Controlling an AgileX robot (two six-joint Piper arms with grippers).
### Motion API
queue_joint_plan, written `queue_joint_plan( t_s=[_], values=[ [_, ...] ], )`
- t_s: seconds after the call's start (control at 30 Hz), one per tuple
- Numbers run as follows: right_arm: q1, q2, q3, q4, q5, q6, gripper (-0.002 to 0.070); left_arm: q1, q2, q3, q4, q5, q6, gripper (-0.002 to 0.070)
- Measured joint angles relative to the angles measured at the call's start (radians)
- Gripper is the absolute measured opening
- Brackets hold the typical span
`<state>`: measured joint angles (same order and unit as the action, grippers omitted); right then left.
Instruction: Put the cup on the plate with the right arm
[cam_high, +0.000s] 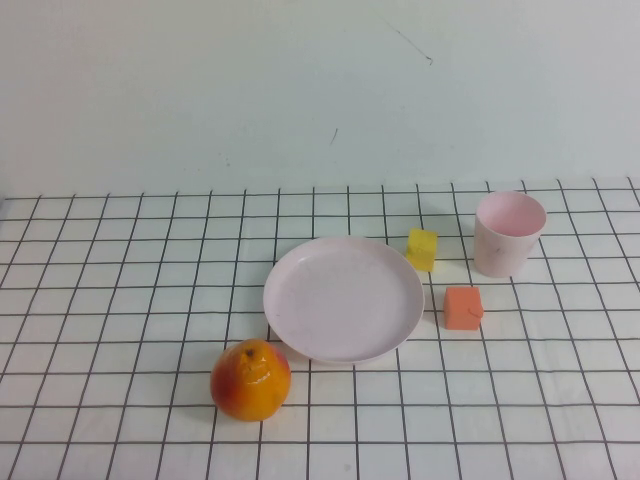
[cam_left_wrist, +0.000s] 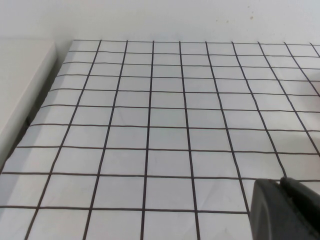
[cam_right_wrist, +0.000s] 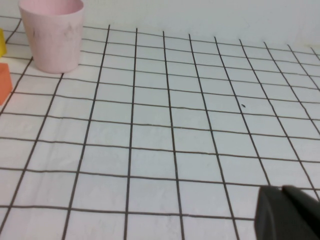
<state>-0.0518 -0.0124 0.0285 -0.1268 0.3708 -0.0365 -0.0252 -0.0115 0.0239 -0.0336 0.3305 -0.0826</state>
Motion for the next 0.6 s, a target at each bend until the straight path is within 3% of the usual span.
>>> queue_joint_plan(
  t_s=[0.33, 0.6],
  values=[
    [0.0, 0.0, 0.0, -0.019, -0.031, -0.009, -0.0002, 0.0, 0.0, 0.0, 0.0, 0.0, 0.0, -0.0003],
    [0.0, 0.0, 0.0, -0.028, -0.386, -0.021, -0.0002, 0.0, 0.0, 0.0, 0.0, 0.0, 0.0, -0.0003]
  ],
)
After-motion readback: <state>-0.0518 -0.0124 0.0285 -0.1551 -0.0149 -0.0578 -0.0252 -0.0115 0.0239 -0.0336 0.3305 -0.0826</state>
